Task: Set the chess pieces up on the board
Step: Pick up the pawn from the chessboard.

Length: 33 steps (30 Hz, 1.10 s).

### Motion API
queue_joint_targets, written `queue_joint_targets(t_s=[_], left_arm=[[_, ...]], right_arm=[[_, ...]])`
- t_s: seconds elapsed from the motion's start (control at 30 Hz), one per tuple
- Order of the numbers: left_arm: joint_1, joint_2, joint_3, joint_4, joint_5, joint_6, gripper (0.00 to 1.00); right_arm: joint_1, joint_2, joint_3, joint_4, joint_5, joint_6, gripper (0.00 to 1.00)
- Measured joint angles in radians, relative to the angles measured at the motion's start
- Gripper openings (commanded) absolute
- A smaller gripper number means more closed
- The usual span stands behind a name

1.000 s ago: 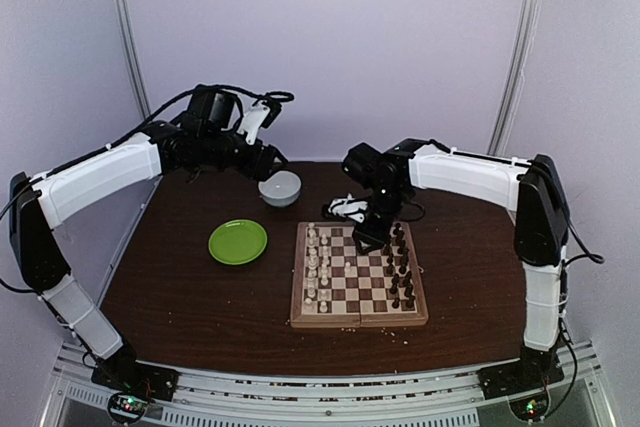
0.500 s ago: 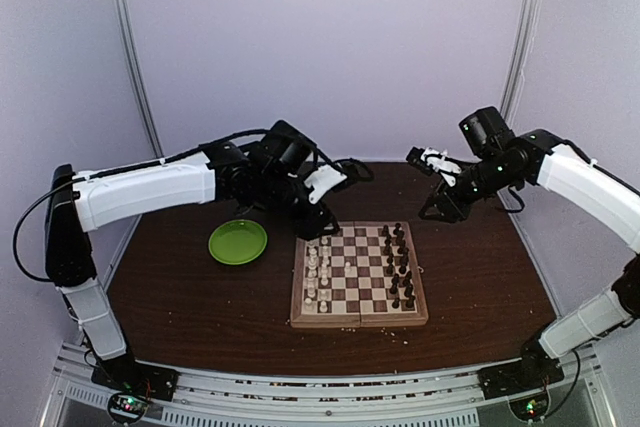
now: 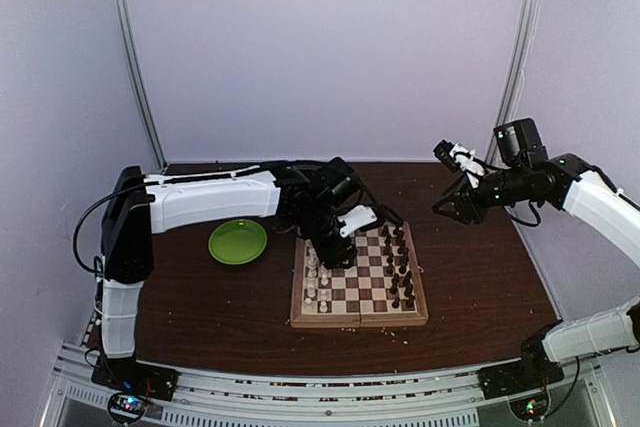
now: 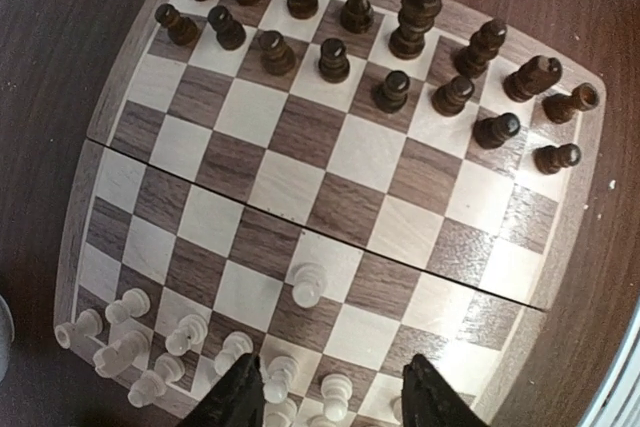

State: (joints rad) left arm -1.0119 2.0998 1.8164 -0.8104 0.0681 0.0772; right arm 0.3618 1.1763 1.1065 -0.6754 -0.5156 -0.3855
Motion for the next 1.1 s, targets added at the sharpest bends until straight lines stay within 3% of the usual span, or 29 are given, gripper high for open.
queue_joint_targets(t_s=[0.3, 0.67, 1.1], left_arm=[[0.018, 0.1, 0.095, -0.07, -0.016, 0.003, 0.37], [0.036, 0.166, 0.15, -0.083, 0.026, 0.018, 0.36], [0.036, 0.216, 0.19, -0.081, 0.045, 0.019, 0.22]], right_arm=[[0.0, 0.026, -0.006, 0.029, 0.005, 0.016, 0.47], [-0.001, 0.041, -0.01, 0.045, 0.024, 0.019, 0.47], [-0.001, 0.046, -0.014, 0.045, 0.028, 0.019, 0.47]])
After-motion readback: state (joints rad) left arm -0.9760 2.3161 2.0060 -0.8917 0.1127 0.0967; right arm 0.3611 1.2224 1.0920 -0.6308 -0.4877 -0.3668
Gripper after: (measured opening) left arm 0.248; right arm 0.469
